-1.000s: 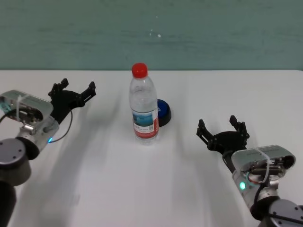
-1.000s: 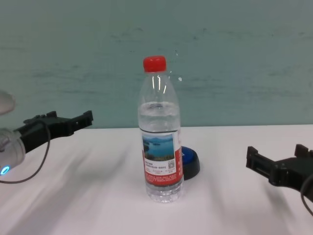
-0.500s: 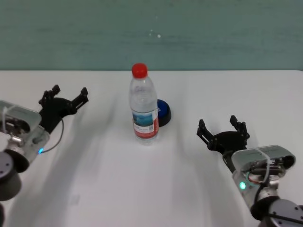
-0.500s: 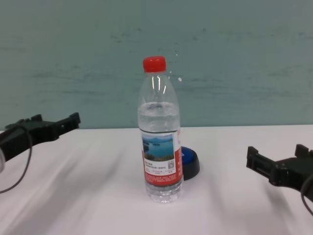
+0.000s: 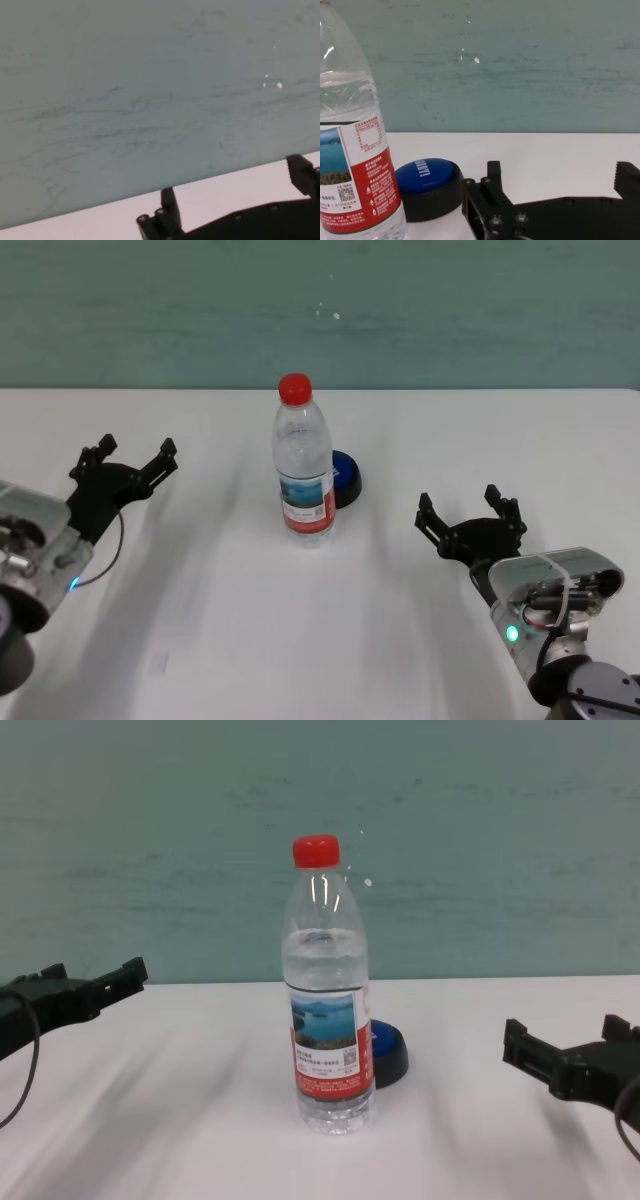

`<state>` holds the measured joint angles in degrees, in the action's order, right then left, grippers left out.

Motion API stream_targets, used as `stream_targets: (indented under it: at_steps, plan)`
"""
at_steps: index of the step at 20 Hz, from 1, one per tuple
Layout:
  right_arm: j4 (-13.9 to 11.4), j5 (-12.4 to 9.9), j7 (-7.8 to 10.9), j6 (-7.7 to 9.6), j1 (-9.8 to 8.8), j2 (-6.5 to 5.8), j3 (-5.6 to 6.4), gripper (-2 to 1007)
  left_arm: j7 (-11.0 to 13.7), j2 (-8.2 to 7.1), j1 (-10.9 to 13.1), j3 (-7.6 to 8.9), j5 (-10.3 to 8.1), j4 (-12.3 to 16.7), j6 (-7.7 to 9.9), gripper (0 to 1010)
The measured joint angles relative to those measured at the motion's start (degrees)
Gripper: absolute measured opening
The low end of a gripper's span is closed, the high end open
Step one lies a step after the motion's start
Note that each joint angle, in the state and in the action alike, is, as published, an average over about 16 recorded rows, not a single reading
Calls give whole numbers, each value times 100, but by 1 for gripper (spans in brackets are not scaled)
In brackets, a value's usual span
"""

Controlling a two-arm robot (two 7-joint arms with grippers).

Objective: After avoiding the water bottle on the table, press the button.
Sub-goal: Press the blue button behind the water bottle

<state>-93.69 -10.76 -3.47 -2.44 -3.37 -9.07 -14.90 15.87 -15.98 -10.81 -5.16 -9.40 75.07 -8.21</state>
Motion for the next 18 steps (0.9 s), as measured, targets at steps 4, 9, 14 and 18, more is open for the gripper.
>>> stream_targets:
  at_steps: [4, 9, 14, 18]
  plan:
    - [0, 0, 0, 0, 0, 0, 0, 1004, 1, -23, 243, 38, -66, 295, 9, 1010]
    - [0, 0, 0, 0, 0, 0, 0, 1004, 4, -45, 550, 70, -149, 661, 16, 1010]
    - [0, 0, 0, 0, 0, 0, 0, 1004, -16, -50, 853, 90, -218, 989, 19, 1010]
    - [0, 0, 0, 0, 0, 0, 0, 1004, -43, -33, 1072, 96, -262, 1198, 21, 1010]
